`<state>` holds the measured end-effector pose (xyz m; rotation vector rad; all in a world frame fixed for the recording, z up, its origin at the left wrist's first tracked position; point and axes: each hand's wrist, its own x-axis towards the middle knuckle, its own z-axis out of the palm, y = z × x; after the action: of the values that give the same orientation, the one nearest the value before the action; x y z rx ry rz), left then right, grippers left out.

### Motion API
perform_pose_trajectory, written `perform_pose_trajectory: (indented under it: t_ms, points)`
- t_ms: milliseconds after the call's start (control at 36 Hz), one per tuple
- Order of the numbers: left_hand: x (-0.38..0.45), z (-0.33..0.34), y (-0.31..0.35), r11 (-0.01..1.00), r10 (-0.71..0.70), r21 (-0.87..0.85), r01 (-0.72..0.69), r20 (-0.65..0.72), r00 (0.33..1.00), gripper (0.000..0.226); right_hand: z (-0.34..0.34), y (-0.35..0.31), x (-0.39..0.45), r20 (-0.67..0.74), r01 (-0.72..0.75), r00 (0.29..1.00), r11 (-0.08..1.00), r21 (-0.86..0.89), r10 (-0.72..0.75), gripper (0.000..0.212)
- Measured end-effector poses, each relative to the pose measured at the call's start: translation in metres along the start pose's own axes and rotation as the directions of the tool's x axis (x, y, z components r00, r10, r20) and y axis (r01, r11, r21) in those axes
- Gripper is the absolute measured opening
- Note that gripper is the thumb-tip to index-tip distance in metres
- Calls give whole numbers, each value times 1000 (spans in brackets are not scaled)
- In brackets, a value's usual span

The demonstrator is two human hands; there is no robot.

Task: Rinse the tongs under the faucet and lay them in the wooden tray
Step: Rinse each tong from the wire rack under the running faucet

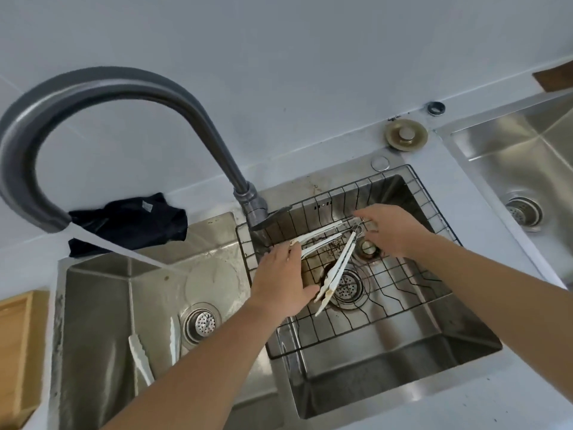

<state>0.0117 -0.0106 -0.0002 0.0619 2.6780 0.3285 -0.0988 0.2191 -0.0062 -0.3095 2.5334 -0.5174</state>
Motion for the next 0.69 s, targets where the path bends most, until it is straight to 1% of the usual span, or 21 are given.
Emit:
perform_pose_trajectory:
  t_ms: [111, 194, 389, 500, 694]
  points:
    - [13, 13, 2, 999, -46, 30, 44, 83, 995, 127, 2, 2, 21, 52, 91, 995, 979, -184, -83, 67]
    - [18, 20, 1, 996, -63, 69, 55, 110, 992, 137, 5, 2, 29, 61, 167, 986, 944, -285, -156, 70]
    - [34, 27, -1, 992, -93, 102, 74, 187, 978, 149, 12, 5, 43, 128, 267, 963, 885, -382, -235, 66]
    - [37, 29, -4, 993, -82, 100, 62, 210, 974, 149, 15, 5, 46, 172, 283, 958, 871, -401, -232, 69]
    - [40, 30, -10, 997, -65, 62, 54, 189, 980, 148, 13, 7, 51, 213, 276, 955, 876, -395, -205, 73]
